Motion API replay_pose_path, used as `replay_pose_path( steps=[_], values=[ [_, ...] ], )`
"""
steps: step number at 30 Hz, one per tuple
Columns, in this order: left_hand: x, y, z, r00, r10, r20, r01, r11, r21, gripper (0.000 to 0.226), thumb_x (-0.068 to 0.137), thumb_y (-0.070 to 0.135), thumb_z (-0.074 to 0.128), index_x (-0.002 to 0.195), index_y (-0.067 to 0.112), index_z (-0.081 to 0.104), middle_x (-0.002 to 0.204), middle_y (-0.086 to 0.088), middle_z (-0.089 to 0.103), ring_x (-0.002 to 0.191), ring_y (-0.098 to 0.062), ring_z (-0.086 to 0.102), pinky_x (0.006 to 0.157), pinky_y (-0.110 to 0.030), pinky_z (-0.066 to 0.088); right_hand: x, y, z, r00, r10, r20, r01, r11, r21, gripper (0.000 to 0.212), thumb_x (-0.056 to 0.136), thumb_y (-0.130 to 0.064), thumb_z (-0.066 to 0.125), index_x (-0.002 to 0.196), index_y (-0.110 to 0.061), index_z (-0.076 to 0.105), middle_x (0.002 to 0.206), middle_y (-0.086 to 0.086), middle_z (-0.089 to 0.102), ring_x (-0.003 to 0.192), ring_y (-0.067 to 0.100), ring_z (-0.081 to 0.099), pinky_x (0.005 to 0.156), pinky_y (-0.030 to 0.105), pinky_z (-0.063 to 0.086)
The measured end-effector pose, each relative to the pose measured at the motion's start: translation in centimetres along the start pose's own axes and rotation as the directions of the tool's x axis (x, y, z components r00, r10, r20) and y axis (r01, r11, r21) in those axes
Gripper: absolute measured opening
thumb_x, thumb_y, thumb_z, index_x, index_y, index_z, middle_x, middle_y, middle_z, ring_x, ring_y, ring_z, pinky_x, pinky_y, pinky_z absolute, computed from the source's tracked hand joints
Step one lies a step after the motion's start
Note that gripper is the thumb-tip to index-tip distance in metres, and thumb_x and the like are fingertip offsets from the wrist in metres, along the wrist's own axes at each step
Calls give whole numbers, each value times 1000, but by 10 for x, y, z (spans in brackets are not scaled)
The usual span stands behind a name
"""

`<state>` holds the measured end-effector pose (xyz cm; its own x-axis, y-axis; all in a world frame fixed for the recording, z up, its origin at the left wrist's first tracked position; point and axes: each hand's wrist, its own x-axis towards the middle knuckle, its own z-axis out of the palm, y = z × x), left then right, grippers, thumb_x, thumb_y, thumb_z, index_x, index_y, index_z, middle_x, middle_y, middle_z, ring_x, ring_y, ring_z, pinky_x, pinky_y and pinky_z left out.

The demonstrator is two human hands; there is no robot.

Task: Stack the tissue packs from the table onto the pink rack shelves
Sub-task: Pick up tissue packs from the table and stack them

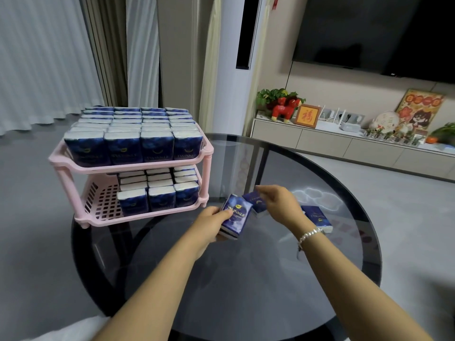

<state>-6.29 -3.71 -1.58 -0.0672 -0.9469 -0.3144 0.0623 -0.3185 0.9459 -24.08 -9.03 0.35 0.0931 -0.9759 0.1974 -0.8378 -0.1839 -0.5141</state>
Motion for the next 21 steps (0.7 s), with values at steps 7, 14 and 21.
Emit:
replay_pose_path(
  steps=[7, 14, 21],
  values=[
    [9, 5, -3, 993, 3, -117, -13, 996, -83, 19, 100, 15, 36, 108, 22, 51, 87, -1, 61, 75, -17, 57, 86, -42, 50, 20, 7, 14, 979, 67, 191, 45, 849, -526, 39, 95, -44, 41, 124, -22, 56, 131, 3, 47, 120, 28, 32, 100, 41, 25],
    [6, 8, -2, 993, 15, -121, -29, 993, -113, 21, 99, 12, 35, 107, 21, 53, 83, 1, 60, 70, -13, 56, 67, -27, 47, 9, -2, 18, 962, 0, 272, 128, 882, -453, 52, 89, -42, 54, 137, -40, 33, 132, -1, 50, 125, 26, 32, 103, 43, 20],
    [0, 10, -6, 987, 70, -146, -82, 993, -79, 21, 99, 11, 37, 107, 20, 54, 89, -1, 61, 71, -10, 55, 67, -26, 46, -15, -4, 27, 998, -37, 51, 40, 998, -55, 44, 76, -23, 74, 114, -21, 51, 107, -5, 52, 106, 20, 51, 89, 31, 32]
  ],
)
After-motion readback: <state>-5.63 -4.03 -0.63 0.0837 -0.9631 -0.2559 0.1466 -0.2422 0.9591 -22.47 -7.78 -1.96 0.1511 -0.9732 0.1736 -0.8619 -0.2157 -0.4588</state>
